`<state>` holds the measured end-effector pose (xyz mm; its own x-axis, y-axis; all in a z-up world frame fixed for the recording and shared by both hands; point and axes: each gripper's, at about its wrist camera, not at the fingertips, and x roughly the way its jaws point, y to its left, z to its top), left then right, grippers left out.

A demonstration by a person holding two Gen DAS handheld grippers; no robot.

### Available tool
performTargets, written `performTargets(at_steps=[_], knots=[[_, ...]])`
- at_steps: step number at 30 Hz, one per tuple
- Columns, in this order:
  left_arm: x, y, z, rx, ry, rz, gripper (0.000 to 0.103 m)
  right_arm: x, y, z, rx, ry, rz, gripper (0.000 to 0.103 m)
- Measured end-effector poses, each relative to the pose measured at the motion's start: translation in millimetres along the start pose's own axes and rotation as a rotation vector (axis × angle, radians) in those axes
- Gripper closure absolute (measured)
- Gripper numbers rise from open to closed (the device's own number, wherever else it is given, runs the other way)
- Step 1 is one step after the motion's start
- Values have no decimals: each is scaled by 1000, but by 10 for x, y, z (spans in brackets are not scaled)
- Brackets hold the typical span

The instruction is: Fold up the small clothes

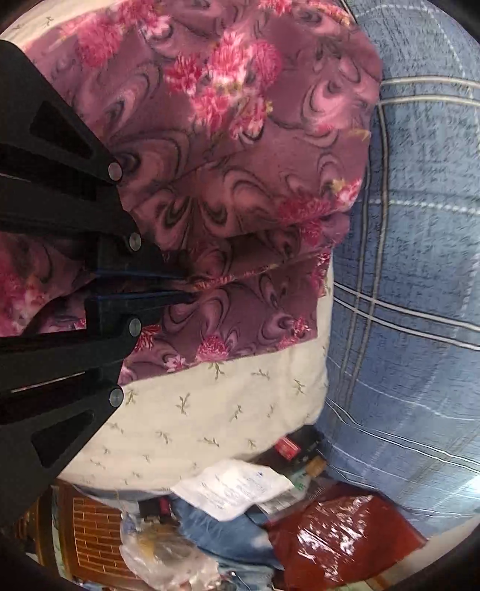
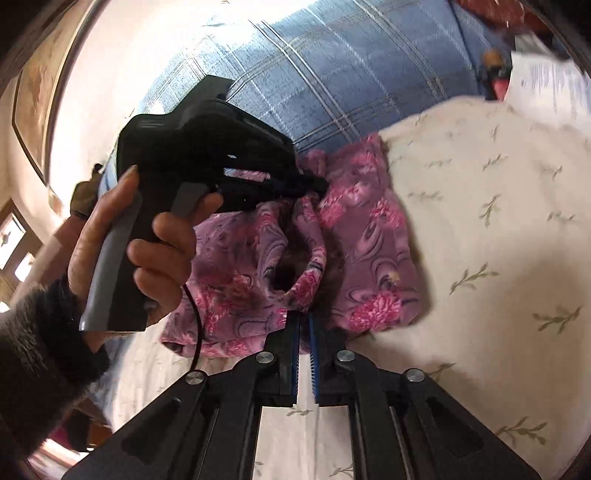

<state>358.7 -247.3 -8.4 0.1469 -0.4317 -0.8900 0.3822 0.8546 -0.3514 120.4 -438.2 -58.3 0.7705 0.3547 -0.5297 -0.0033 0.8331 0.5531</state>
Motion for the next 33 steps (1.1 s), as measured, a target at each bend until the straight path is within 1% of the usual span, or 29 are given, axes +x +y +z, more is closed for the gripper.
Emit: performTargets(at_steps=[2,3,4,5,6,7,8,9,10,12,13,14,15,16,17,18,19,20,21,22,23,24,25,26,27,28,29,31,33], knots=[[-232,52,-1,1,-18,-26,96,-63,-8,35,10,-4,7,94],[-372,85,-7,7,-36,-47,88,-93,-17,50,12,-7,6,93],[-535,137,-18,13,-61,-62,69,-153,-25,77,18,-18,2,93],[-695,202,-30,15,-94,-63,56,-213,-27,104,24,-33,2,93],[-846,286,-53,12,-133,-49,33,-282,-32,168,30,-61,8,92],[-998,408,-89,-2,-178,-25,25,-361,-32,258,34,-95,13,91],[-1103,541,-120,-17,-204,-11,25,-407,-30,349,35,-117,13,89],[-1181,728,-156,-43,-210,-1,25,-431,-25,473,35,-137,14,84],[-1199,862,-182,-70,-210,3,25,-400,-28,620,39,-145,23,65],[-1182,1200,-254,-151,-193,8,25,-196,-84,900,69,-95,61,41],[-1145,1379,-308,-194,-179,-15,25,-25,-125,1041,98,-68,94,41],[-1111,1507,-345,-233,-171,-40,25,212,-175,1178,132,-9,141,41],[-1077,1623,-377,-272,-165,-70,25,371,-205,1243,155,28,154,41],[-1038,1735,-399,-309,-160,-112,25,626,-237,1325,178,88,160,42],[-992,1820,-412,-340,-151,-149,25,797,-247,1370,179,120,129,43],[-952,1854,-418,-355,-145,-170,25,932,-246,1399,169,125,82,42],[-906,1885,-398,-360,-137,-190,25,1078,-236,1439,155,131,63,42],[-877,1896,-384,-357,-132,-198,25,1186,-223,1458,156,149,74,42],[-838,1880,-366,-349,-129,-200,25,1320,-197,1477,161,179,120,42],[-802,1866,-348,-342,-124,-196,25,1403,-169,1497,149,204,153,43],[-762,1843,-335,-339,-116,-196,25,1457,-103,1517,107,228,183,51],[-718,1796,-323,-336,-111,-202,25,1471,-39,1533,63,240,191,85],[-698,1736,-316,-332,-113,-206,25,1469,55,1531,1,262,181,97],[-709,1672,-319,-324,-125,-213,25,1449,124,1524,-49,268,154,97],[-744,1616,-338,-312,-138,-217,25,1370,211,1525,-106,249,116,97],[-802,1550,-358,-294,-159,-206,25,1237,282,1544,-138,207,111,97],[-841,1488,-370,-274,-177,-192,25,1047,311,1578,-142,148,132,97],[-877,1383,-396,-235,-198,-173,25,839,263,1644,-128,86,149,97],[-823,1301,-384,-213,-193,-129,25,800,128,1675,-112,80,100,97]])
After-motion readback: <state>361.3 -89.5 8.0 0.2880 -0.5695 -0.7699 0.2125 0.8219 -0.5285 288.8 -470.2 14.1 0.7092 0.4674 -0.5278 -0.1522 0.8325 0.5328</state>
